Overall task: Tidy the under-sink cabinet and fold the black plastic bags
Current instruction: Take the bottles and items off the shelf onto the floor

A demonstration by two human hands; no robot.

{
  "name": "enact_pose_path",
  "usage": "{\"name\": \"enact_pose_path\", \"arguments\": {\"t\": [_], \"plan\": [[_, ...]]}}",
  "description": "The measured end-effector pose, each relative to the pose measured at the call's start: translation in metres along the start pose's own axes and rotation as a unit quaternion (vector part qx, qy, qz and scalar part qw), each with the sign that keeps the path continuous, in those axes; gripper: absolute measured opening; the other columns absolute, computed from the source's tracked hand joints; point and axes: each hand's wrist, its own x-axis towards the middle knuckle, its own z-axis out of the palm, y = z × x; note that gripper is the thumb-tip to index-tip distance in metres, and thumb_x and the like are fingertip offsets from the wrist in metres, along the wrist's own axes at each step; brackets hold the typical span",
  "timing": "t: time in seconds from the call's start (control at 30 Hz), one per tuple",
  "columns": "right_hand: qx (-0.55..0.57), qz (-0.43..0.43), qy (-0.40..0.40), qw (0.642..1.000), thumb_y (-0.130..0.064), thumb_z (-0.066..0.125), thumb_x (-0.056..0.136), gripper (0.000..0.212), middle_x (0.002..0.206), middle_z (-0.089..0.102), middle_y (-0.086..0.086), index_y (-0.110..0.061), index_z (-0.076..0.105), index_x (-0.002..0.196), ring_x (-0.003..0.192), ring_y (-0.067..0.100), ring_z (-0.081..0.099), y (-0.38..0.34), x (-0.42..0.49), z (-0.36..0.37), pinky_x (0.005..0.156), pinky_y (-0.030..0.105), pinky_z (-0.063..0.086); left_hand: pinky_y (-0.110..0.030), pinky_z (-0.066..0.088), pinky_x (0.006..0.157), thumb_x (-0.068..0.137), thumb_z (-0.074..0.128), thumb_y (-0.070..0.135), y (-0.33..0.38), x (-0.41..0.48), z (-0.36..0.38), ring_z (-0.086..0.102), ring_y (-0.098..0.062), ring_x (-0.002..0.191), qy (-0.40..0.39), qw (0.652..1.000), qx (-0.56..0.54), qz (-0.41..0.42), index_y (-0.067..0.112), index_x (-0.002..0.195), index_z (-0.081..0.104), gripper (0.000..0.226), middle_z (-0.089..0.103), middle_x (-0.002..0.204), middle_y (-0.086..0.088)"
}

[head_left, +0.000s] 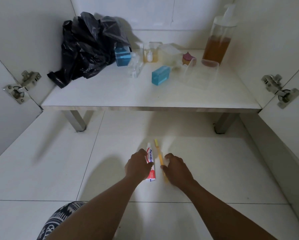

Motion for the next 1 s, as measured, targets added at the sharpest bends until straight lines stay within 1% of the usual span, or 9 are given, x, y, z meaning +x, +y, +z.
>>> {"name": "enact_pose_path", "arguments": {"t": [0.1,0.17,0.3,0.4,0.5,0.63,0.73,0.87,1.0], "plan": [[0.03,-0.01,0.055,0.998,-0.031,0.059,0.094,0.035,0.106,0.068,0.006,-0.021,0.052,0.127,0.109,0.024,0.062,-0.008,0.008,-0.024,0.093,0.032,0.049,-0.033,0.053,0.084,0.091,0.065,0.043,0.019,0.001,-0.014,0.067,-0.019,0.1,0.044,0.997,-0.033,0.049,0.028,0.12,0.059,0.034,0.069,0.097,0.009],[0.057,-0.018,0.113,0.992,-0.03,0.061,0.094,0.031,0.098,0.069,0.004,-0.02,0.056,0.123,0.102,0.023,0.064,-0.019,0.014,-0.047,0.091,0.033,0.051,-0.029,0.051,0.079,0.092,0.066,0.042,0.038,0.002,-0.028,0.066,-0.015,0.09,0.077,0.991,-0.055,0.097,0.026,0.117,0.061,0.03,0.062,0.083,0.015],[0.115,-0.041,0.22,0.968,-0.023,0.062,0.095,0.023,0.072,0.058,-0.008,-0.014,0.061,0.117,0.073,0.012,0.059,-0.041,0.022,-0.105,0.076,0.027,0.049,-0.028,0.051,0.074,0.09,0.069,0.041,0.081,0.009,-0.059,0.061,-0.01,0.076,0.145,0.968,-0.11,0.171,0.025,0.11,0.064,0.026,0.06,0.074,0.015],[0.113,-0.067,0.275,0.952,-0.021,0.062,0.094,0.021,0.071,0.058,-0.006,-0.013,0.062,0.112,0.068,0.011,0.056,-0.051,0.029,-0.144,0.074,0.029,0.048,-0.028,0.05,0.073,0.09,0.069,0.039,0.11,0.018,-0.082,0.06,-0.009,0.076,0.169,0.956,-0.13,0.203,0.025,0.107,0.064,0.022,0.06,0.074,0.014],[0.118,-0.069,0.301,0.944,-0.023,0.061,0.095,0.02,0.071,0.057,-0.01,-0.015,0.061,0.114,0.064,0.001,0.053,-0.058,0.041,-0.176,0.068,0.022,0.043,-0.029,0.052,0.076,0.09,0.069,0.039,0.139,0.03,-0.101,0.062,-0.01,0.08,0.171,0.952,-0.125,0.223,0.023,0.11,0.063,0.026,0.061,0.077,0.014],[0.11,-0.057,0.329,0.936,-0.024,0.063,0.095,0.025,0.075,0.057,-0.009,-0.015,0.06,0.118,0.076,0.009,0.058,-0.06,0.063,-0.211,0.081,0.027,0.049,-0.026,0.049,0.08,0.091,0.068,0.044,0.169,0.055,-0.114,0.06,-0.01,0.086,0.156,0.959,-0.083,0.221,0.023,0.121,0.058,0.038,0.061,0.089,0.011],[0.107,-0.041,0.342,0.933,-0.026,0.062,0.094,0.03,0.098,0.064,0.003,-0.016,0.058,0.122,0.097,0.018,0.06,-0.05,0.082,-0.221,0.09,0.032,0.049,-0.024,0.045,0.08,0.091,0.068,0.042,0.179,0.074,-0.121,0.06,-0.011,0.089,0.167,0.96,-0.097,0.204,0.023,0.123,0.057,0.038,0.06,0.092,0.011],[0.127,-0.025,0.331,0.935,-0.03,0.062,0.094,0.045,0.118,0.057,0.009,-0.017,0.046,0.135,0.111,0.022,0.054,-0.042,0.095,-0.219,0.092,0.031,0.043,-0.026,0.047,0.084,0.092,0.068,0.041,0.179,0.095,-0.123,0.063,-0.013,0.095,0.161,0.962,-0.087,0.203,0.023,0.123,0.057,0.038,0.06,0.095,0.011],[0.171,-0.006,0.34,0.925,-0.044,0.062,0.092,0.061,0.129,0.053,0.011,-0.024,0.031,0.141,0.116,0.026,0.054,-0.038,0.105,-0.213,0.099,0.042,0.047,-0.036,0.045,0.088,0.09,0.068,0.036,0.171,0.109,-0.118,0.055,-0.021,0.105,0.263,0.935,-0.057,0.228,0.02,0.119,0.054,0.036,0.058,0.111,0.0]]}}
